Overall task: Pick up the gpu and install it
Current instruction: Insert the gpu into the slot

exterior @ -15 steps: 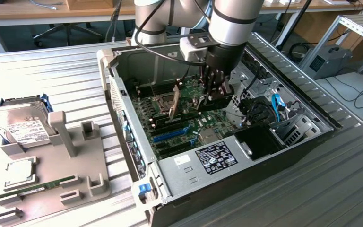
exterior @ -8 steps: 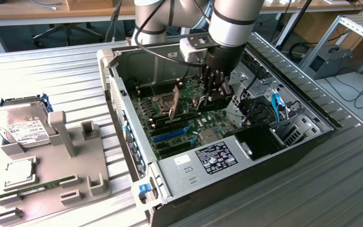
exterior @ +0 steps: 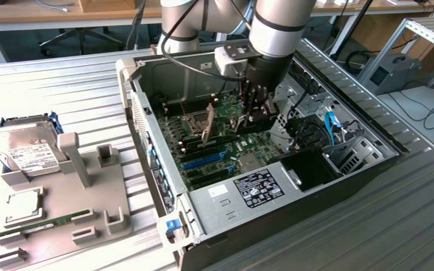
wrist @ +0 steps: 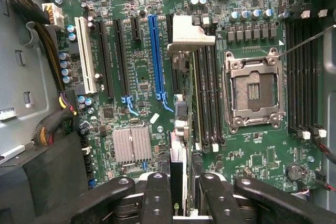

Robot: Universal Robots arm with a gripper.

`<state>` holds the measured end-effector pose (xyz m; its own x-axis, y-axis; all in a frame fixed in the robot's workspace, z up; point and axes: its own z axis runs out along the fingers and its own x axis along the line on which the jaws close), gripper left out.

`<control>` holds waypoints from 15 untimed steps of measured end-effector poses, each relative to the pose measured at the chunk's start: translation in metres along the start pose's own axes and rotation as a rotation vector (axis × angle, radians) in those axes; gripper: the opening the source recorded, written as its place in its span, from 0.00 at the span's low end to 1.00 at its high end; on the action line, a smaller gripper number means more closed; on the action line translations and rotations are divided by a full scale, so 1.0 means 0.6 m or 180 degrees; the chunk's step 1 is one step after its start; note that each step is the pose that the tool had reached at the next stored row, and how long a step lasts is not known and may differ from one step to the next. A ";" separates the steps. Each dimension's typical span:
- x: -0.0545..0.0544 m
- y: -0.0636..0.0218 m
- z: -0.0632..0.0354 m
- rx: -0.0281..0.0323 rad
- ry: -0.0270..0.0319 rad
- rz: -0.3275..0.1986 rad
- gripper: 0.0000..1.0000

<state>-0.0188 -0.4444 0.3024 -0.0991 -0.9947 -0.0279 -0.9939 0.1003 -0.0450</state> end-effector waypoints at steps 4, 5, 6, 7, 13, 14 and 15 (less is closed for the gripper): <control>0.002 0.004 0.001 0.0000 0.0000 0.0001 0.26; 0.002 0.005 0.001 0.0000 0.0000 0.0000 0.26; 0.003 0.006 0.001 0.0000 0.0000 0.0000 0.26; 0.003 0.007 0.001 0.0000 0.0000 0.0001 0.26; 0.005 0.009 0.001 0.0000 0.0000 0.0000 0.26; 0.005 0.010 0.001 0.0000 0.0000 0.0000 0.26; 0.006 0.010 0.001 0.0000 0.0000 0.0000 0.26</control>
<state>-0.0251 -0.4471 0.3013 -0.0992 -0.9947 -0.0280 -0.9939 0.1004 -0.0450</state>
